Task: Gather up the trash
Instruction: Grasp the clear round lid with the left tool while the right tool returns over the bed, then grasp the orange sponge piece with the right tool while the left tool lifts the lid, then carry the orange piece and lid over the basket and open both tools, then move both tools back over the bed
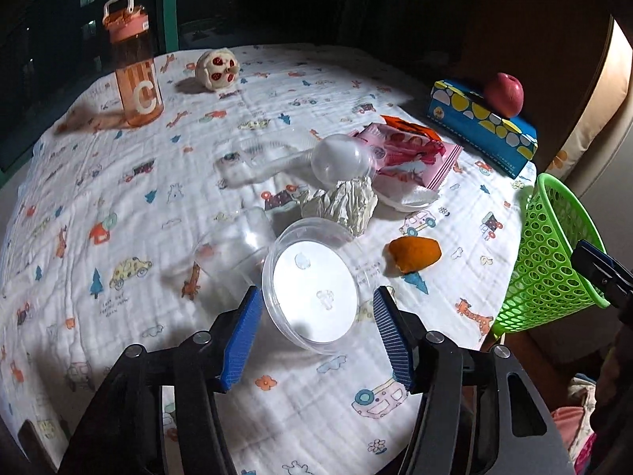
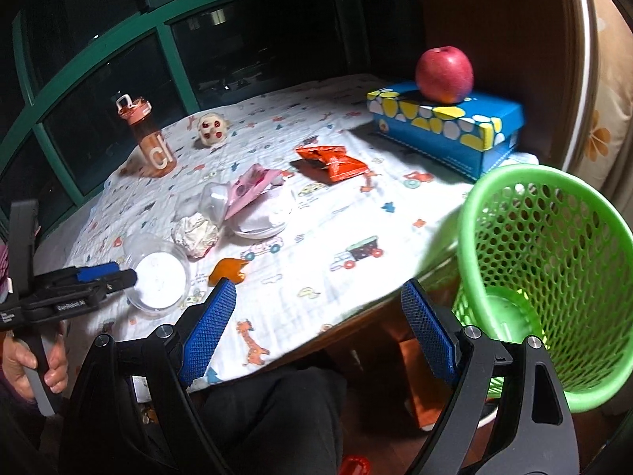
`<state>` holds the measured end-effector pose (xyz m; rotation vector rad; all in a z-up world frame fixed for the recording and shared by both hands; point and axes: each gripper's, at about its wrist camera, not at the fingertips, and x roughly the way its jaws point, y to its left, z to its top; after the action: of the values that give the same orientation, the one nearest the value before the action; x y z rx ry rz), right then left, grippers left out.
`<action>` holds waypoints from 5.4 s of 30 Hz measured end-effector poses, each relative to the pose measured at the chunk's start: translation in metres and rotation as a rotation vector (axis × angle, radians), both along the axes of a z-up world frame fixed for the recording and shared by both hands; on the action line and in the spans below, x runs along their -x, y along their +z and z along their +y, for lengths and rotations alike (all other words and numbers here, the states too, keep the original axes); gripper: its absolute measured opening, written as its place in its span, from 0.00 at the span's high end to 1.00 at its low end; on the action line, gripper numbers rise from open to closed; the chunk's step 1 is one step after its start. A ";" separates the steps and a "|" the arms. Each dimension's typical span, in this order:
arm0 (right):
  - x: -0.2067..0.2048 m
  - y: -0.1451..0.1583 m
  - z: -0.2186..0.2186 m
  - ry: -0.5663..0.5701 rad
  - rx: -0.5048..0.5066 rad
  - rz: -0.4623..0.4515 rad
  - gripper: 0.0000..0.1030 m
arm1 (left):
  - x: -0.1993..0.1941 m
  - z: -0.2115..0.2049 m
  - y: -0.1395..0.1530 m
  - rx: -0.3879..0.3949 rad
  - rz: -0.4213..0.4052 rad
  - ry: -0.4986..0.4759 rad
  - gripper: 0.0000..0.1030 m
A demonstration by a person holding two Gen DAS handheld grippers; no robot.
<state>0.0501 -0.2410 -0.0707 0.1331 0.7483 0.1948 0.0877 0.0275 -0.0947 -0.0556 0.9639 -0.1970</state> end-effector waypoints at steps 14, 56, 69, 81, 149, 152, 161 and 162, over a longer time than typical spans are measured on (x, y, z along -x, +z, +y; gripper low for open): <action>-0.014 -0.021 0.037 0.077 0.015 0.054 0.18 | -0.008 0.022 -0.029 0.117 0.083 0.055 0.82; -0.074 -0.063 0.111 0.158 0.074 0.108 0.59 | -0.003 0.041 0.051 0.197 -0.080 0.000 0.88; -0.046 -0.016 0.040 0.034 0.035 0.029 0.59 | -0.026 -0.034 0.071 0.213 -0.091 -0.167 0.88; -0.012 0.010 -0.078 -0.209 0.045 -0.010 0.59 | -0.041 -0.153 0.098 0.205 -0.110 -0.396 0.88; 0.035 0.028 -0.120 -0.308 -0.013 -0.088 0.32 | -0.037 -0.170 0.068 0.077 -0.095 -0.316 0.42; 0.027 0.029 -0.107 -0.274 -0.017 -0.087 0.31 | -0.039 -0.137 0.064 0.050 -0.097 -0.234 0.39; 0.005 0.031 -0.061 -0.168 -0.026 -0.087 0.30 | -0.038 -0.034 0.046 0.025 -0.059 0.033 0.31; 0.003 0.031 -0.056 -0.154 -0.026 -0.085 0.30 | -0.037 -0.024 0.044 0.027 -0.053 0.057 0.29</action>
<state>0.0475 -0.2967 -0.0397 0.2056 0.6484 0.0628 0.1249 0.0031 -0.0508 -0.1020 0.9058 -0.1579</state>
